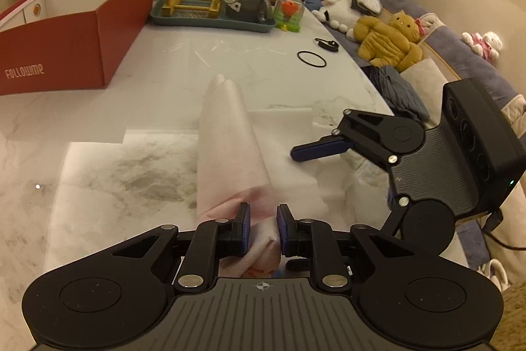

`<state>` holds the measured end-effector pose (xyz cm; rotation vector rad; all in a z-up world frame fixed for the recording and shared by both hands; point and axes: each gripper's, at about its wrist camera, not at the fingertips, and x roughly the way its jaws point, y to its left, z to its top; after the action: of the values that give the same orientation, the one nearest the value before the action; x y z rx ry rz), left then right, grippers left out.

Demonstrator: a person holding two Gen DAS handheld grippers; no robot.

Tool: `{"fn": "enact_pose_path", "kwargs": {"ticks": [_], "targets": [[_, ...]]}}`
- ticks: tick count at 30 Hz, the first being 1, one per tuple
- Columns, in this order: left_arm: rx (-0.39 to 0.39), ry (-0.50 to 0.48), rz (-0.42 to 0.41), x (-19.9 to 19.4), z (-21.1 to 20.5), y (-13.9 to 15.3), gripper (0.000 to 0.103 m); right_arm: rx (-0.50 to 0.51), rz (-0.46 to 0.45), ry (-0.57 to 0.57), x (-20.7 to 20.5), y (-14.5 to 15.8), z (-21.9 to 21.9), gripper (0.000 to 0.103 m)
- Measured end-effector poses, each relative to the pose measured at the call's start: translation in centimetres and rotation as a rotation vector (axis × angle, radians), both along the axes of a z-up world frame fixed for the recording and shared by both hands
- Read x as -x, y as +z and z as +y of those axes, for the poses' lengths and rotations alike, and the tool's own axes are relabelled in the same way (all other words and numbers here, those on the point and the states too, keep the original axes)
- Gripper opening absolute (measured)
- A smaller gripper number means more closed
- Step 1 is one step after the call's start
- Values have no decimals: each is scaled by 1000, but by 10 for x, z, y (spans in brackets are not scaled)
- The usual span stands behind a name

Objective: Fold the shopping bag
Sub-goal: 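Lift the bag edge with the left gripper and roll it over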

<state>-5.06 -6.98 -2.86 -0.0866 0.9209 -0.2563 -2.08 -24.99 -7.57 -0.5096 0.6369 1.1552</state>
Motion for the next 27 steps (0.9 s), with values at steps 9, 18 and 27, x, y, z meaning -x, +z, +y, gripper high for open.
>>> {"fn": "enact_pose_path", "kwargs": {"ticks": [9, 18, 27], "targets": [[-21, -11, -6, 0, -5, -1, 18, 0, 0, 1, 0, 0, 0, 103], [-26, 10, -13, 2, -7, -2, 18, 0, 0, 1, -1, 0, 0, 103], [-18, 0, -26, 4, -11, -1, 18, 0, 1, 2, -1, 0, 0, 103]]}}
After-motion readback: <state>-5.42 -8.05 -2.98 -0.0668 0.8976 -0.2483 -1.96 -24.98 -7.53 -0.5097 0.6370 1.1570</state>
